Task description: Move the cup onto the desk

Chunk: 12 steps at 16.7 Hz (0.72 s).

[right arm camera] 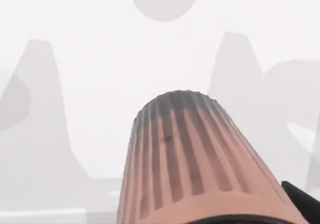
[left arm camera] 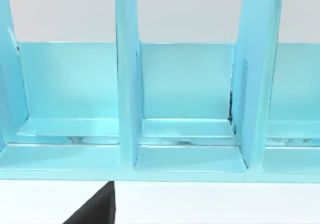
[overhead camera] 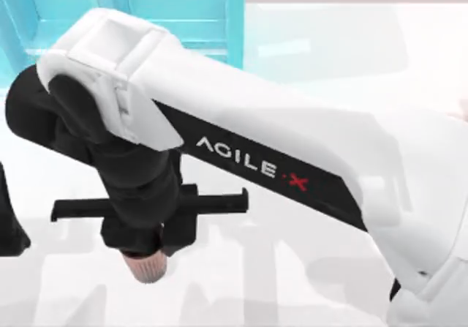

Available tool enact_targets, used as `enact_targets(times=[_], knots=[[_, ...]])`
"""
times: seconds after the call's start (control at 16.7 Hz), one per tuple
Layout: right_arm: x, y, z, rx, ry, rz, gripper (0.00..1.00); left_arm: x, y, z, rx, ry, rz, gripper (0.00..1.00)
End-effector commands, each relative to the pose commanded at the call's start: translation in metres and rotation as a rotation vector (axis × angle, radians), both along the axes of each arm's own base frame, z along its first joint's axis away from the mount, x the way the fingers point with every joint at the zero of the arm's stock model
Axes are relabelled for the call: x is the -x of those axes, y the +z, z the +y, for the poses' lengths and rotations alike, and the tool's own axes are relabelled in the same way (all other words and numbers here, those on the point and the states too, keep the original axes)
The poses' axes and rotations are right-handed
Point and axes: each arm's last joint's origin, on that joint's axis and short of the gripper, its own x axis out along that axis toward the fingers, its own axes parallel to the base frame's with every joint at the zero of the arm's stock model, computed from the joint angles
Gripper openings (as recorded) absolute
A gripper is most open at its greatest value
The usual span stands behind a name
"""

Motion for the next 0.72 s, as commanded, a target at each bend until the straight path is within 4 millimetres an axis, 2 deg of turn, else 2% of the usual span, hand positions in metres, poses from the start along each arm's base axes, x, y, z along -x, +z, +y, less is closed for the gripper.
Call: enact_targets(times=[0.3, 0.66, 0.72], knots=[[0.003, -0.038, 0.001, 0.011, 0.001, 0.008, 0.00, 0.000, 0.000, 0.000, 0.000, 0.000, 0.000, 1.00], [0.004, -0.043, 0.000, 0.006, 0.002, 0.003, 0.00, 0.000, 0.000, 0.000, 0.000, 0.000, 0.000, 1.00], [0.004, -0.043, 0.000, 0.006, 0.002, 0.003, 0.08, 0.000, 0.000, 0.000, 0.000, 0.000, 0.000, 1.00]])
